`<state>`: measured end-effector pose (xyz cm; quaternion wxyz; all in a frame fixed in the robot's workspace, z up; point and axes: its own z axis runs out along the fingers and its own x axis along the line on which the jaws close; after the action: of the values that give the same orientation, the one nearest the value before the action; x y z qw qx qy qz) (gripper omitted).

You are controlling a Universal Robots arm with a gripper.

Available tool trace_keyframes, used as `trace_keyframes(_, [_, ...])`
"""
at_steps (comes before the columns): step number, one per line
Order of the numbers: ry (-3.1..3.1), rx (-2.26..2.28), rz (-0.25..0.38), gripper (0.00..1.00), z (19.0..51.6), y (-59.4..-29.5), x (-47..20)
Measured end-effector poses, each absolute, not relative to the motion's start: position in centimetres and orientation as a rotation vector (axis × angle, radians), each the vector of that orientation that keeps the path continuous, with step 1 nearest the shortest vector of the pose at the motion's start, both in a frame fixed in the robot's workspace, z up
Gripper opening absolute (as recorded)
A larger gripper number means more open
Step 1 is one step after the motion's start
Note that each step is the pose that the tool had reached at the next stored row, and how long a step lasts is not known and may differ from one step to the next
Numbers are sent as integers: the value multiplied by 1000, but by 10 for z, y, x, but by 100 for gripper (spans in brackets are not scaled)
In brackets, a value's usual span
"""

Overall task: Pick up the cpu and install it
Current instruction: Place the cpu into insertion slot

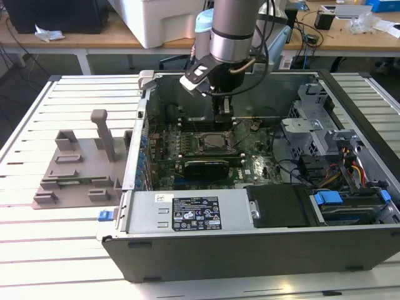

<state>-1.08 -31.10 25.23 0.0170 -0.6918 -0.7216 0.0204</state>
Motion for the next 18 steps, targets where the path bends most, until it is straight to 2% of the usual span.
trace_keyframes(18, [-2243,-2150,63,11,280,-311,-11])
